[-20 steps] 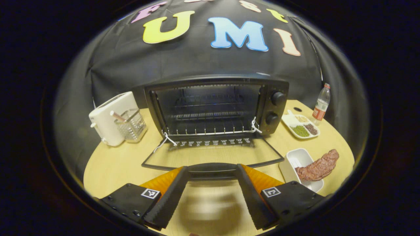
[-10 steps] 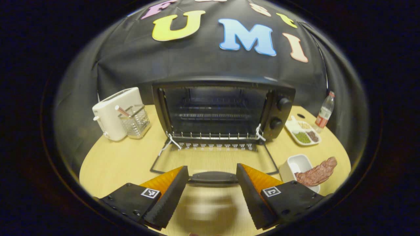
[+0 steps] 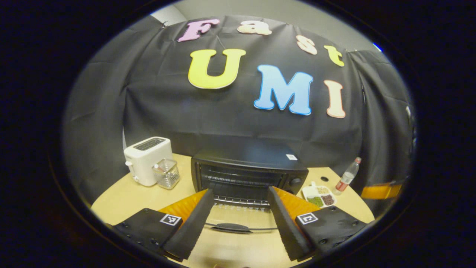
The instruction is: Open the electric oven with the left hand, put the food in, and close the electric oven.
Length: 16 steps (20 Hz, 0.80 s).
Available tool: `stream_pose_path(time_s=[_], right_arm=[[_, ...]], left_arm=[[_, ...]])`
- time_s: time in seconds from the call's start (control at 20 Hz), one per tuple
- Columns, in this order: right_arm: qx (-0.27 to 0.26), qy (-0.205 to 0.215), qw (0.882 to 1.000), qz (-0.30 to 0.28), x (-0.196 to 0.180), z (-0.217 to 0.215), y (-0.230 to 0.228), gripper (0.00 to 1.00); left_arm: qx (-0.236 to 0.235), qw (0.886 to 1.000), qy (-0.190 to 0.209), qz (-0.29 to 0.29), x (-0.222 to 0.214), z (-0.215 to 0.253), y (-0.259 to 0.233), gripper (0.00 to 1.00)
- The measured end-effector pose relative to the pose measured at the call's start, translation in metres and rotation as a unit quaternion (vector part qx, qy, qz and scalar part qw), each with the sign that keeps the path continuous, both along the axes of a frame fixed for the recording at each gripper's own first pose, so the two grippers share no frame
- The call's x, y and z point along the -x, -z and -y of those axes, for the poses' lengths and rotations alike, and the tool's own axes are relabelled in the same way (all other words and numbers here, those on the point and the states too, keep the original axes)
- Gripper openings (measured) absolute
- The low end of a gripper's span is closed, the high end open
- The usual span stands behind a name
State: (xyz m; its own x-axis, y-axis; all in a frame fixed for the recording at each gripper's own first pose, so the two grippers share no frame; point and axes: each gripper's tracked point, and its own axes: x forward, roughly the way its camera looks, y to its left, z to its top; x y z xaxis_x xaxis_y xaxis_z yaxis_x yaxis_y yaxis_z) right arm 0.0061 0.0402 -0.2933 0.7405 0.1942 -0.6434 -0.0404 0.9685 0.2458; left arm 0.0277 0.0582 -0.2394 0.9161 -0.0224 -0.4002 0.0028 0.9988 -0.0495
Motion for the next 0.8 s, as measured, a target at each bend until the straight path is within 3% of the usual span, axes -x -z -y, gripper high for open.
stream_pose_path(time_s=[0.3,0.55,0.6,0.75,0.8], right_arm=[[-0.118,-0.005,0.987,-0.106,0.010,-0.009,0.080,0.91],[-0.218,-0.003,0.962,-0.166,0.017,-0.029,0.112,0.90],[-0.228,-0.006,0.958,-0.174,0.019,-0.032,0.120,0.84],[-0.243,-0.015,0.950,-0.194,0.027,-0.036,0.126,0.84],[-0.247,-0.018,0.949,-0.196,0.026,-0.037,0.129,0.71]], left_arm=[[-0.027,0.999,-0.003,0.047,0.013,-0.003,-0.055,0.96],[-0.047,0.998,-0.022,0.022,0.035,-0.005,-0.042,0.97],[-0.049,0.998,-0.029,0.018,0.039,-0.006,-0.039,0.97],[-0.057,0.997,-0.051,0.010,0.049,-0.010,-0.037,0.96],[-0.057,0.997,-0.058,0.011,0.051,-0.010,-0.039,0.97]])
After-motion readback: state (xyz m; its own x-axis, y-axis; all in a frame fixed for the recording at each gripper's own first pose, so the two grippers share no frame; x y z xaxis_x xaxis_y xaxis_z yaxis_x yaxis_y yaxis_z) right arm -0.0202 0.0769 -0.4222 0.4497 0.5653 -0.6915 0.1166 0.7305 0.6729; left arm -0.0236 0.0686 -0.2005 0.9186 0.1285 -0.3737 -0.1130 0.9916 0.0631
